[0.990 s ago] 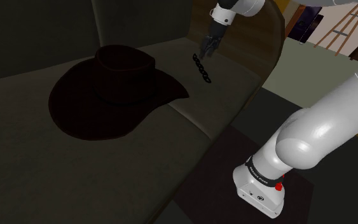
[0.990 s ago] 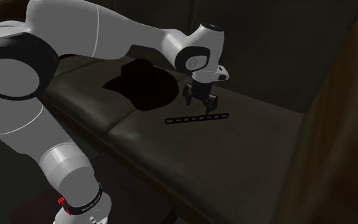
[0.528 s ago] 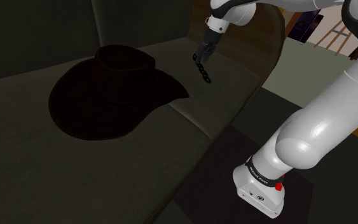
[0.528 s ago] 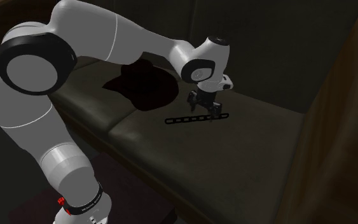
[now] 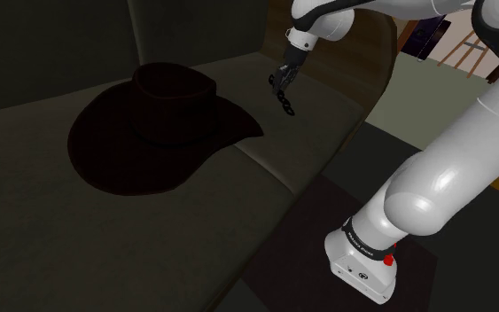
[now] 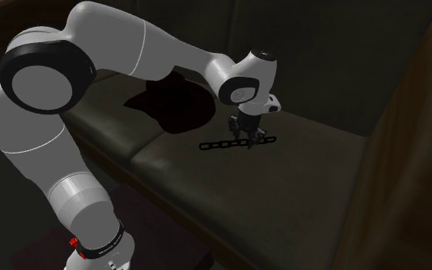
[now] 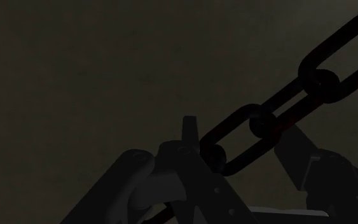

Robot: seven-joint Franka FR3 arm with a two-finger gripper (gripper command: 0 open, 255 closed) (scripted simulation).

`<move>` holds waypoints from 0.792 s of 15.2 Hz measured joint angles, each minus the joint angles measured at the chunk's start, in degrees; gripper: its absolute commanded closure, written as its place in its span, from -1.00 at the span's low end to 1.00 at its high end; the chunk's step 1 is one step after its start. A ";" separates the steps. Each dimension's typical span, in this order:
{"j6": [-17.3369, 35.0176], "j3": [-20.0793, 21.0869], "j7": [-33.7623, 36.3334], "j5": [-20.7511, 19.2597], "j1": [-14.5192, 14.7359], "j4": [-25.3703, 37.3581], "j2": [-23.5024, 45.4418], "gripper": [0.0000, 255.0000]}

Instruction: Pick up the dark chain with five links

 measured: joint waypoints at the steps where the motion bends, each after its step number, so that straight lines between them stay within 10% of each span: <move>1: 0.01 0.00 0.00 0.00 0.00 0.00 0.00 1.00; 12: -4.41 0.20 1.36 -0.94 0.10 3.05 -1.61 1.00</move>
